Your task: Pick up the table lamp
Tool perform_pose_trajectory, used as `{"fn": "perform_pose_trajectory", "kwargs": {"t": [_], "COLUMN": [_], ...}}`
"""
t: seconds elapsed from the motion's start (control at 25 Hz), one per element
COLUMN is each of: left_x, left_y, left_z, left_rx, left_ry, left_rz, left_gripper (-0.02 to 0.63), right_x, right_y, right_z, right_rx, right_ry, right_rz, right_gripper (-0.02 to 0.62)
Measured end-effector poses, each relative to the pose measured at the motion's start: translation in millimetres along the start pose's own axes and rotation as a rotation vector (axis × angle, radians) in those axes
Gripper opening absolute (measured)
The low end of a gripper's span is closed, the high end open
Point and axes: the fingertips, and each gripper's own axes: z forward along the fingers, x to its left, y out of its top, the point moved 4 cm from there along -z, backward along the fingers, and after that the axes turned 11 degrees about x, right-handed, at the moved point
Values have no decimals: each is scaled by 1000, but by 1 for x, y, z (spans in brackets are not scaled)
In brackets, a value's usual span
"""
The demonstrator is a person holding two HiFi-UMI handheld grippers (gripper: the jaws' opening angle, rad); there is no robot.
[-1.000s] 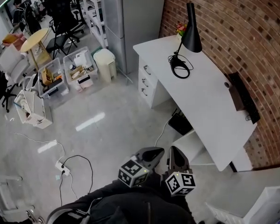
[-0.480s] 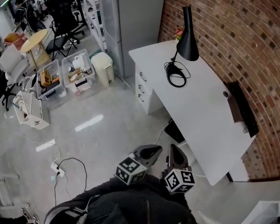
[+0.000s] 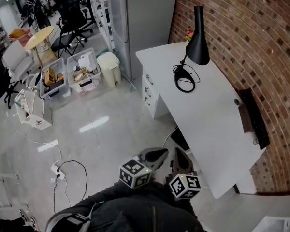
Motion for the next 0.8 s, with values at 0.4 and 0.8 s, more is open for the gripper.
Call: {"fn": "perform_pose_trajectory", "kwargs": {"t": [0.4, 0.8], "left_x": [-15, 10], "left_y": [-16, 3], "left_z": [11, 25], "left_rx": [66, 35], "left_ry": [-48, -66], "left_rz": [-15, -34], "left_gripper": [2, 2], "right_x": [-11, -29], "right_y": [-14, 3], "right_z": [-15, -3], "right_rx": [-16, -72], "right_ry": [-32, -87], "right_rz": [67, 87], "right_gripper": [11, 11]}}
